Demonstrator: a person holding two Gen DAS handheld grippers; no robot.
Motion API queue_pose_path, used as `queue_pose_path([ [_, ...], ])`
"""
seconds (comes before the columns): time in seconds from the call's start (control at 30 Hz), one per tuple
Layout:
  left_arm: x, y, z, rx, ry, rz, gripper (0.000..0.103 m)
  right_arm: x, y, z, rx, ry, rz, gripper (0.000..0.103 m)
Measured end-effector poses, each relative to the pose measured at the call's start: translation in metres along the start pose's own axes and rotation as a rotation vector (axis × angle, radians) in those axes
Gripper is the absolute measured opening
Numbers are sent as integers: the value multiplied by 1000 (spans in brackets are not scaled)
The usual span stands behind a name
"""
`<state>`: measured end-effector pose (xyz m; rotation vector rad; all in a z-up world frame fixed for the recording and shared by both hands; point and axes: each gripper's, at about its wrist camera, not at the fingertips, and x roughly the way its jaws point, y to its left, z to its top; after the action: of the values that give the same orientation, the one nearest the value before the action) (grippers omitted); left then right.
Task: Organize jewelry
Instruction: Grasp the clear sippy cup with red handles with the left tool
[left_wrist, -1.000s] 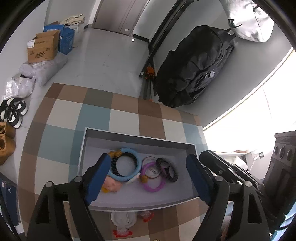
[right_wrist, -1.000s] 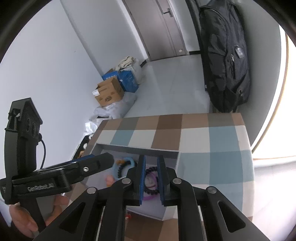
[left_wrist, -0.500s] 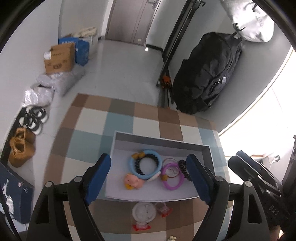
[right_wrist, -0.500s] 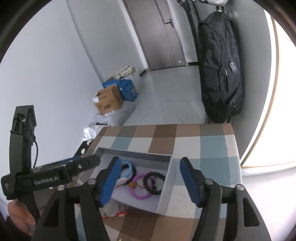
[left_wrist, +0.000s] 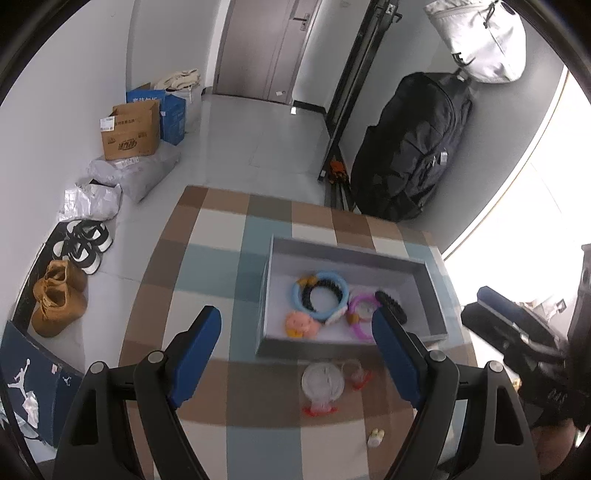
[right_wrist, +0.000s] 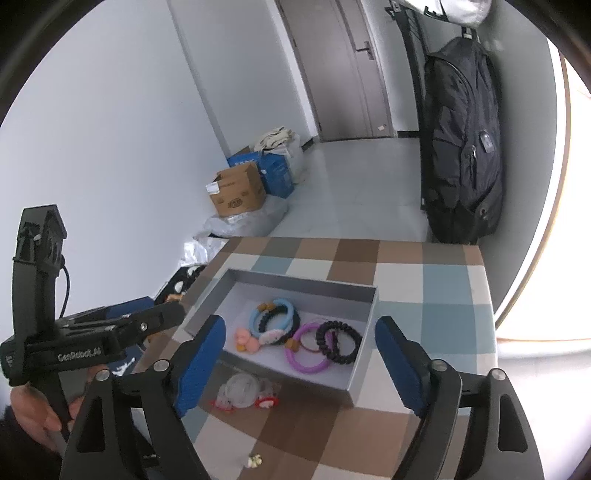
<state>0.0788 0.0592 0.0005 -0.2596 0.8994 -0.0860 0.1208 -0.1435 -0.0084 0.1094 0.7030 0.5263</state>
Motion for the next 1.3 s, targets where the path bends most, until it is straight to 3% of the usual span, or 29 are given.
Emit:
queue_pose_path([
  [0.2, 0, 3, -14, -8, 33, -22, 81, 2, 0, -13, 12, 33, 3, 84],
  [0.43, 6, 0, -28, 3, 86, -9, 81, -4, -1, -26, 5, 44, -22, 99],
  [0.57, 10, -2, -38, -4, 119, -33, 81, -1, -1, -32, 4, 78, -15, 99],
  [1.13, 28, -10, -61, 55, 180, 49, 81, 15, 4, -48, -13, 176, -28, 103],
  [1.3, 35, -16, -61, 62, 238, 40, 81, 17, 3, -49, -13, 191, -39, 103],
])
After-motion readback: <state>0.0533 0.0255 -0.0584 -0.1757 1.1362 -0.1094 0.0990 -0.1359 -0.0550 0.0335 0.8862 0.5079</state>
